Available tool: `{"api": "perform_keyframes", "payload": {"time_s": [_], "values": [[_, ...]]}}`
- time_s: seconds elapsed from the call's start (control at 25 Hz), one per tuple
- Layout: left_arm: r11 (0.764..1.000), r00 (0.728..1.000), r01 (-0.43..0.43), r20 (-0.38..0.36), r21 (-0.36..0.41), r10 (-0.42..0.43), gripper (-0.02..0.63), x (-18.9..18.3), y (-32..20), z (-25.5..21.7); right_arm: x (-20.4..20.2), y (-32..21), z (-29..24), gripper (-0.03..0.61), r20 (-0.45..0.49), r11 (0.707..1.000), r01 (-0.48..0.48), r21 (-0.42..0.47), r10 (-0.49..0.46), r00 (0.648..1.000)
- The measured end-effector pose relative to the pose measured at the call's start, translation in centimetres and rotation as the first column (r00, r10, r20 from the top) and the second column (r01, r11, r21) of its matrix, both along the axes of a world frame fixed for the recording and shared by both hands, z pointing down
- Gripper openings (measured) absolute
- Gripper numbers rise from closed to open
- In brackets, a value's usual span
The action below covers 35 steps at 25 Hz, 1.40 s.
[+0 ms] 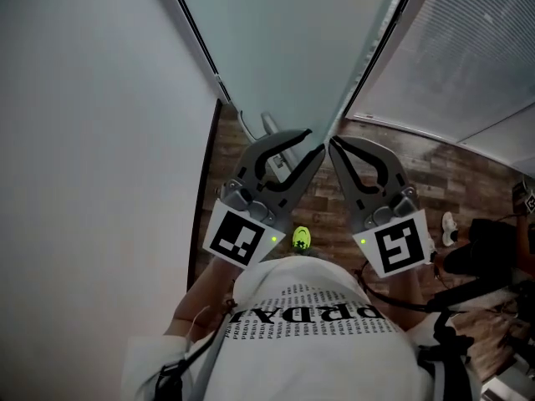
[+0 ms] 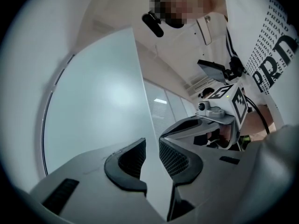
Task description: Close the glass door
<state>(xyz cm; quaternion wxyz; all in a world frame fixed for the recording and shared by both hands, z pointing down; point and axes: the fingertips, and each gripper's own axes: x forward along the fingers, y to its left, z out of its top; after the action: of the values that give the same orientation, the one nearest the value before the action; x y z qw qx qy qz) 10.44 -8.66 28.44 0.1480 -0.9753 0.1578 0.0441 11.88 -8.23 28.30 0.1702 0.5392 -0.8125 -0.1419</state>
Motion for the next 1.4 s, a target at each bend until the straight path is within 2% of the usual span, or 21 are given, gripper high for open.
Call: {"api": "perform_keyframes", "payload": {"time_s": [0.12, 0.28, 0.52, 0.68, 0.84, 0.96, 1.12, 1.24, 1.4], "values": [[1.0, 1.0, 0.007, -0.017, -0.007, -0.007, 0.092, 0.2, -0.4, 0.0, 0.1, -0.3, -0.2, -0.002, -0.02, 1.0, 0.002, 0.013, -0.001, 1.0], [1.0, 1.0, -0.02, -0.004, -0.006, 0.02, 0.092, 0.4, -0.3, -0.3, 0.3, -0.3, -0.2, -0.002, -0.006, 1.0, -0.018, -0.003, 0.018, 1.0], [0.998, 0.995, -0.058, 0.08, -0.032, 0.061, 0.084, 0.9, -0.1, -0.4, 0.8, -0.4, 0.2, -0.002, 0.088, 0.998, -0.047, -0.044, 0.05, 0.995], [1.0, 0.995, -0.023, 0.096, 0.015, 0.022, 0.019, 0.6, -1.1, -1.0, 0.6, -0.2, 0.2, -0.002, 0.043, 1.0, -0.022, -0.021, 0.023, 0.999], [1.0, 0.996, -0.008, 0.092, 0.019, 0.007, 0.012, 0.4, -1.0, -1.1, 0.7, 0.2, -0.2, -0.002, 0.068, 1.0, -0.02, -0.006, 0.02, 0.997], [0.999, 0.995, -0.033, 0.096, 0.039, 0.029, 0.012, 0.5, -0.8, -1.4, 0.9, 0.2, -0.3, -0.002, 0.08, 0.999, -0.031, -0.011, 0.032, 0.996], [0.994, 0.983, -0.108, 0.153, 0.036, 0.101, 0.005, 0.9, -0.3, -0.2, 1.2, 0.0, 0.1, -0.002, 0.12, 0.998, -0.06, -0.019, 0.062, 0.991], [0.993, 0.988, -0.112, 0.113, 0.037, 0.107, 0.005, 0.1, 0.0, 0.4, 0.9, -0.3, 0.7, -0.002, 0.138, 0.999, -0.013, -0.04, 0.018, 0.99], [0.997, 0.997, -0.052, 0.059, 0.049, 0.049, 0.005, -1.0, 0.4, 0.2, -0.1, -0.4, 0.3, -0.002, 0.13, 0.997, 0.07, -0.012, -0.068, 0.989]]}}
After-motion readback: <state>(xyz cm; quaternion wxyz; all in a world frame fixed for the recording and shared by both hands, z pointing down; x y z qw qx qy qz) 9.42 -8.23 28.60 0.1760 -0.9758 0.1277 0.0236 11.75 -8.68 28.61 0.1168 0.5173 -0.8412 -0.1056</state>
